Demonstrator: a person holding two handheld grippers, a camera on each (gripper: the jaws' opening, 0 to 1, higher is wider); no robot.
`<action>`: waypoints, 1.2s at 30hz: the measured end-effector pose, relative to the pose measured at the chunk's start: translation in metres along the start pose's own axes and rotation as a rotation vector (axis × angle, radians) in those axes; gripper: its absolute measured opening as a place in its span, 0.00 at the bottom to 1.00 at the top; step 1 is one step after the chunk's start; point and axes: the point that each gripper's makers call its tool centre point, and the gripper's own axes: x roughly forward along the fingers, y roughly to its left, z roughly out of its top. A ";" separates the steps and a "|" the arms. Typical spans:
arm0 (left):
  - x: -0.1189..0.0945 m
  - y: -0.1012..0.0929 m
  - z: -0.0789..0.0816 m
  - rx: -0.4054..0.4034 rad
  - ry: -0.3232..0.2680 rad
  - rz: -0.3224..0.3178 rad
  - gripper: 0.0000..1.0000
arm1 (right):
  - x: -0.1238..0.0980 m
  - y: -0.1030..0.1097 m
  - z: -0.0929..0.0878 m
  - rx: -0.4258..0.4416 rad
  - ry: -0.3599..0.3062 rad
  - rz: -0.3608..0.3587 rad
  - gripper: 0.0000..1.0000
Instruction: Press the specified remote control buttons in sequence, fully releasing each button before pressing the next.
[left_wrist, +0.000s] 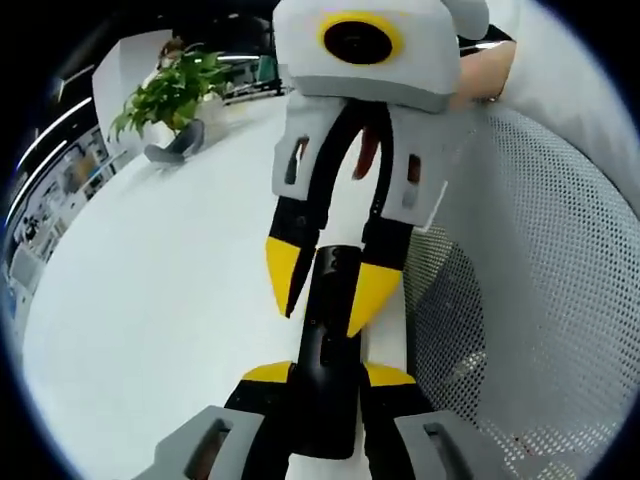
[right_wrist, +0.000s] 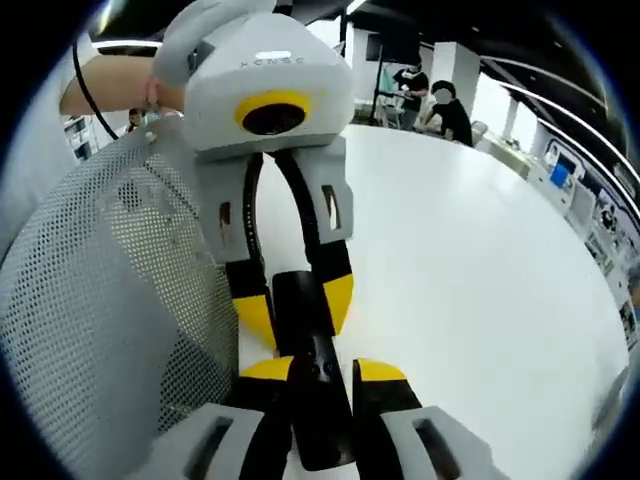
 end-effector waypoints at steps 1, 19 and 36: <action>0.000 0.000 0.000 0.002 0.004 -0.002 0.24 | 0.000 -0.001 0.000 0.010 -0.004 0.003 0.22; 0.001 0.000 -0.001 0.017 0.029 -0.019 0.24 | 0.008 0.013 -0.013 -0.087 0.038 0.059 0.22; 0.004 -0.001 0.002 -0.009 -0.020 -0.005 0.25 | 0.004 0.014 -0.017 -0.091 0.068 0.050 0.21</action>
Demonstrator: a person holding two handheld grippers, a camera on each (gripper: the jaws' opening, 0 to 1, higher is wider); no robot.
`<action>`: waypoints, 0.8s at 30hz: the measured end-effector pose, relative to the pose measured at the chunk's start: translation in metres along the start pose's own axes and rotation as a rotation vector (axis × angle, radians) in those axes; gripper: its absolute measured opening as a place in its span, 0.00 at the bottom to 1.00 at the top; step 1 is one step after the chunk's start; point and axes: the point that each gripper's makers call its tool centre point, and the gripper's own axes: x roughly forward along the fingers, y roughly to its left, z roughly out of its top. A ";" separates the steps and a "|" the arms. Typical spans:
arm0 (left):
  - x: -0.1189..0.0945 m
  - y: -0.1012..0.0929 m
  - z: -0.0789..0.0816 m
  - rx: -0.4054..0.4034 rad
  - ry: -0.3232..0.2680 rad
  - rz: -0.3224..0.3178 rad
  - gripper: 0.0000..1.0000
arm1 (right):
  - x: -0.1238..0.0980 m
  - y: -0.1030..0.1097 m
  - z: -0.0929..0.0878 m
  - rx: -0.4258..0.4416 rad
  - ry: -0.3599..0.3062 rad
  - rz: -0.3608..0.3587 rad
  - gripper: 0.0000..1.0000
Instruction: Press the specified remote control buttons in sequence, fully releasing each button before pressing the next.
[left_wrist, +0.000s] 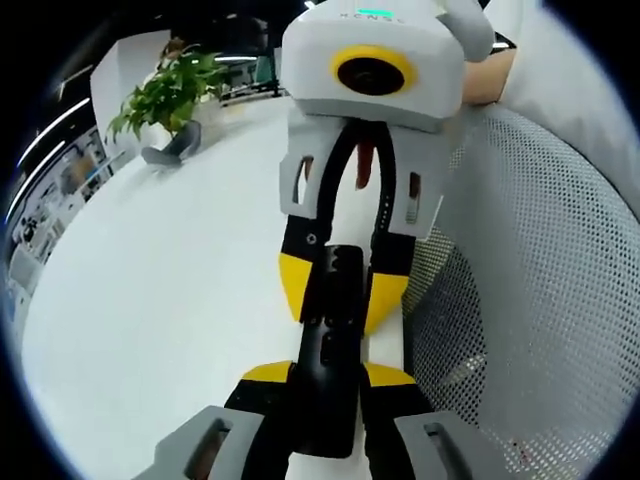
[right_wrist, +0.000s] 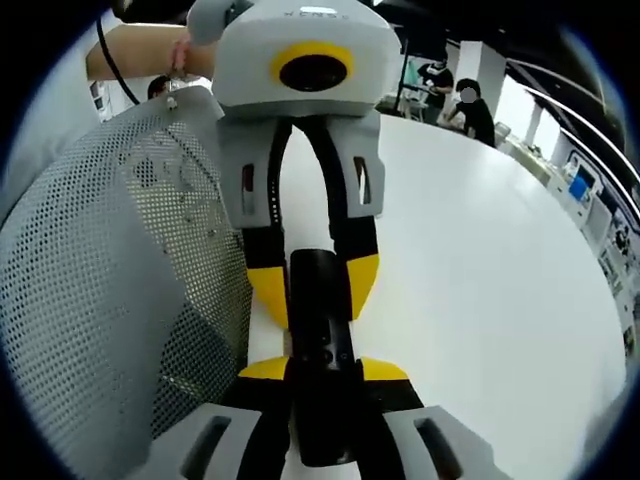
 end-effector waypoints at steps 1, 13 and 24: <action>0.000 0.000 0.000 -0.002 -0.002 0.004 0.25 | 0.000 0.000 0.000 0.000 0.001 -0.001 0.21; -0.024 0.009 0.002 -0.203 -0.066 0.102 0.28 | 0.000 -0.003 0.000 0.038 -0.010 -0.012 0.21; -0.075 0.025 0.012 -0.336 -0.222 0.292 0.36 | 0.000 -0.004 0.001 0.063 -0.019 -0.016 0.21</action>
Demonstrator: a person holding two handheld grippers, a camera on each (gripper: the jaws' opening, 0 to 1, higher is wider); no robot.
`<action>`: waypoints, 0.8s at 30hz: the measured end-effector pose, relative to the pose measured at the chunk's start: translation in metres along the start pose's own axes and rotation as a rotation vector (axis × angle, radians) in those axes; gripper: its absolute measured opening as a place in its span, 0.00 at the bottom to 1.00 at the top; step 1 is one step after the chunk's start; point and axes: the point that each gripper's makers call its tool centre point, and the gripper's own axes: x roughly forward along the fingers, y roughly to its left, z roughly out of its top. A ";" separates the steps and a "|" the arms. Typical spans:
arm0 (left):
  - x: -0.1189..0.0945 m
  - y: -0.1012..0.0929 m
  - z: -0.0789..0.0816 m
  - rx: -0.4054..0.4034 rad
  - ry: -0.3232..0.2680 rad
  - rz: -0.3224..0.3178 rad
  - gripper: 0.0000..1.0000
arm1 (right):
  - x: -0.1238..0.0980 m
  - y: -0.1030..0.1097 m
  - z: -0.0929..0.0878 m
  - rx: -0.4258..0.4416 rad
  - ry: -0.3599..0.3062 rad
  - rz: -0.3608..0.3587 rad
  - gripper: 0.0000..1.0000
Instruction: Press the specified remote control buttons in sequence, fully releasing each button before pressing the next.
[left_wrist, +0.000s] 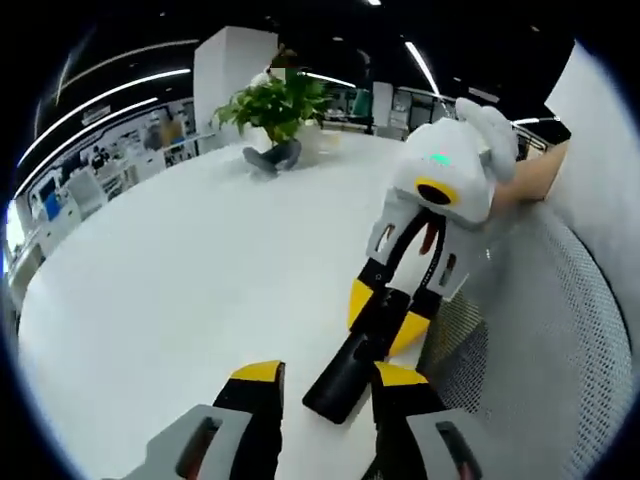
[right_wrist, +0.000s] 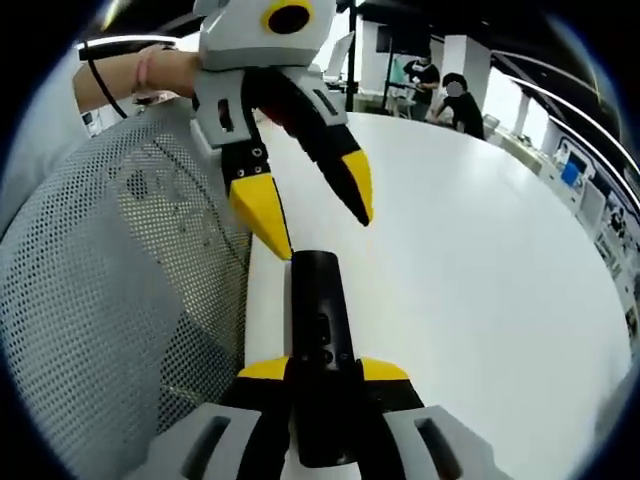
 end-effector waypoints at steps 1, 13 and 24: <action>-0.005 0.003 0.005 -0.017 -0.031 0.027 0.37 | 0.000 0.000 0.000 0.002 -0.001 0.000 0.21; -0.047 0.017 0.054 -0.127 -0.322 0.212 0.56 | -0.001 -0.001 0.000 0.016 -0.008 0.001 0.21; -0.094 0.045 0.070 -0.252 -0.594 0.410 0.87 | -0.001 -0.001 0.000 0.019 -0.011 0.003 0.21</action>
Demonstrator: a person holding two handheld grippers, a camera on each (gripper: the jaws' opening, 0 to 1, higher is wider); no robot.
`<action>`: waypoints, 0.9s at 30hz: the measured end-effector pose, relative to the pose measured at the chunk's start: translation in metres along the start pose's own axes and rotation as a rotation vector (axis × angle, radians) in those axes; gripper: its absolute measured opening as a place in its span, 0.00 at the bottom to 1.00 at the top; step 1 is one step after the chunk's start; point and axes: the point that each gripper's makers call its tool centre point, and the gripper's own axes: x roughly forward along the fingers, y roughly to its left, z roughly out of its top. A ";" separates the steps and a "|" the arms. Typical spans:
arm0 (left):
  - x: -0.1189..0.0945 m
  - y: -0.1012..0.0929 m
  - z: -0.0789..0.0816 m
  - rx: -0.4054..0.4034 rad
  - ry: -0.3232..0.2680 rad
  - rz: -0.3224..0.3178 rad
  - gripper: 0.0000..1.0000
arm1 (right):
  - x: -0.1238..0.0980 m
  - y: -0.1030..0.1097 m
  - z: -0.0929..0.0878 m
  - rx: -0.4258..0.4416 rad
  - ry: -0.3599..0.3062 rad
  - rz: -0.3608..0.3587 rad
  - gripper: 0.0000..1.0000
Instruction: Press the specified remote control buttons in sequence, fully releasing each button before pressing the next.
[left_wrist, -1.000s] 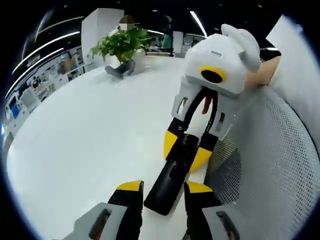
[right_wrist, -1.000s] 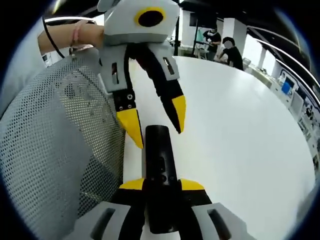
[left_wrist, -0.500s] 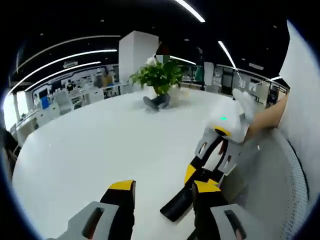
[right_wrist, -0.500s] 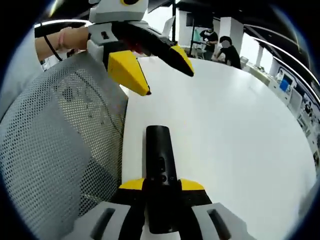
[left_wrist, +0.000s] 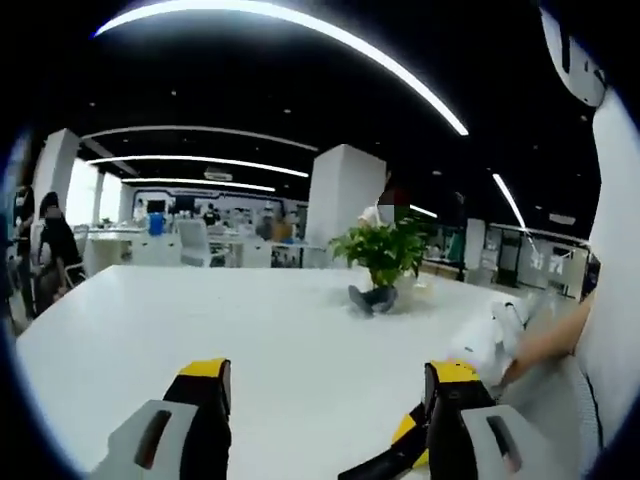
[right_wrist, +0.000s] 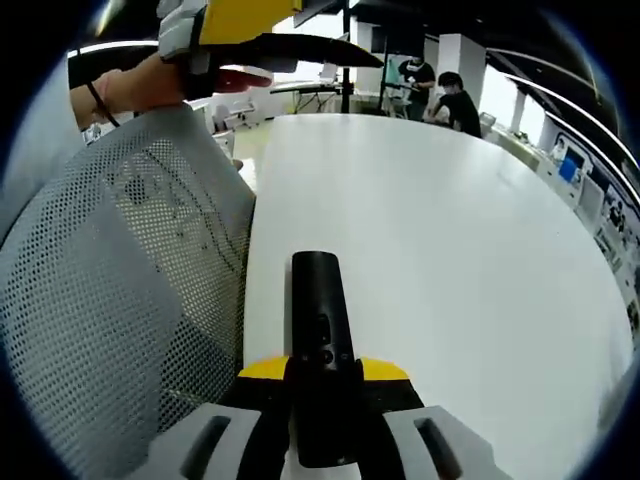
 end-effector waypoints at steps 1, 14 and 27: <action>-0.002 0.004 0.006 0.008 -0.032 0.020 0.89 | 0.000 0.000 0.000 0.001 -0.001 0.000 0.21; -0.014 0.023 0.027 -0.013 -0.220 0.143 1.00 | 0.001 -0.003 0.001 0.017 0.016 -0.001 0.21; -0.013 0.032 0.019 -0.003 -0.198 0.180 1.00 | 0.001 -0.032 -0.003 -0.032 0.116 -0.016 0.20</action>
